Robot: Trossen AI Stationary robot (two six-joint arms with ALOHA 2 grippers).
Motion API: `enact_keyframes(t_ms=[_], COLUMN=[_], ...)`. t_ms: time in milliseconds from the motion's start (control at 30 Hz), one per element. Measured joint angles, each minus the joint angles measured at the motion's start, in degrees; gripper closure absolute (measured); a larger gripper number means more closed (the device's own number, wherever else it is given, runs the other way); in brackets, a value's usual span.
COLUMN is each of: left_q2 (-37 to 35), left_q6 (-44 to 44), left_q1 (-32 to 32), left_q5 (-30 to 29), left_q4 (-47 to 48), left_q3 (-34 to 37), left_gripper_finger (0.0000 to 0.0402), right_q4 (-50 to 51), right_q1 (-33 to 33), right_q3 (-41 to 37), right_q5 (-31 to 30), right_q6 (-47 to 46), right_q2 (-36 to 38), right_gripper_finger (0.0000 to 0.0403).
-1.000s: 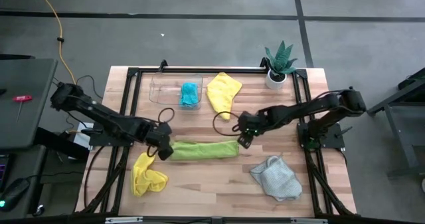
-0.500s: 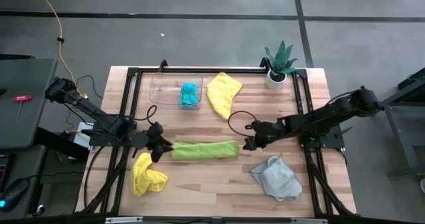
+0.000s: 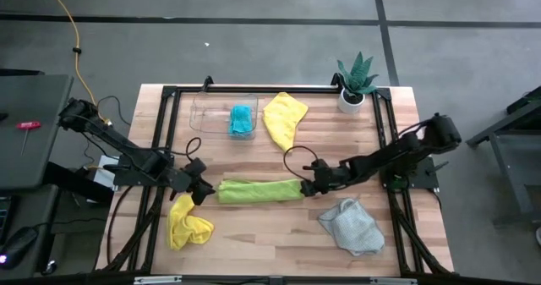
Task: Fold microfiber towels
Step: Fold the green towel
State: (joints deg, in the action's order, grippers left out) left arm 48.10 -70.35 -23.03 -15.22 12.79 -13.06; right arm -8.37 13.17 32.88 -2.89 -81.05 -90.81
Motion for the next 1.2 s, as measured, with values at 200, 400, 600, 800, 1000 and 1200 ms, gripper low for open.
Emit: enact_keyframes(t_ms=[200,400,600,800,1000,1200], left_q2=[0.0,0.02,0.0,0.0,0.0,0.0], left_q6=[0.01,0.01,0.02,0.01,-1.02,-2.0], left_q1=[0.0,0.01,0.0,0.01,0.0,0.09], left_q5=[-0.15,-0.17,-0.99,-2.03,-2.05,-3.23], left_q4=[1.35,2.98,3.03,3.01,2.96,2.78], left_q3=[0.0,0.0,0.0,0.0,0.0,0.0], left_gripper_finger=[0.0265,0.0265,0.0265,0.0265,0.0265,0.0265], right_q4=[-0.95,-1.7,-1.85,-4.45,-4.51,-1.75], right_q1=[0.0,0.02,0.01,0.0,-0.02,-0.02], right_q3=[2.42,2.76,2.82,3.0,2.95,2.75], right_q5=[-0.39,-1.25,-3.47,-4.34,-5.25,-5.83], right_q6=[0.1,-0.14,-1.85,-4.14,-6.06,-6.25], right_q2=[-2.83,-3.01,-3.3,-6.5,-7.12,-6.35], right_gripper_finger=[0.0196,0.0196,0.0196,0.0196,0.0253,0.0387])
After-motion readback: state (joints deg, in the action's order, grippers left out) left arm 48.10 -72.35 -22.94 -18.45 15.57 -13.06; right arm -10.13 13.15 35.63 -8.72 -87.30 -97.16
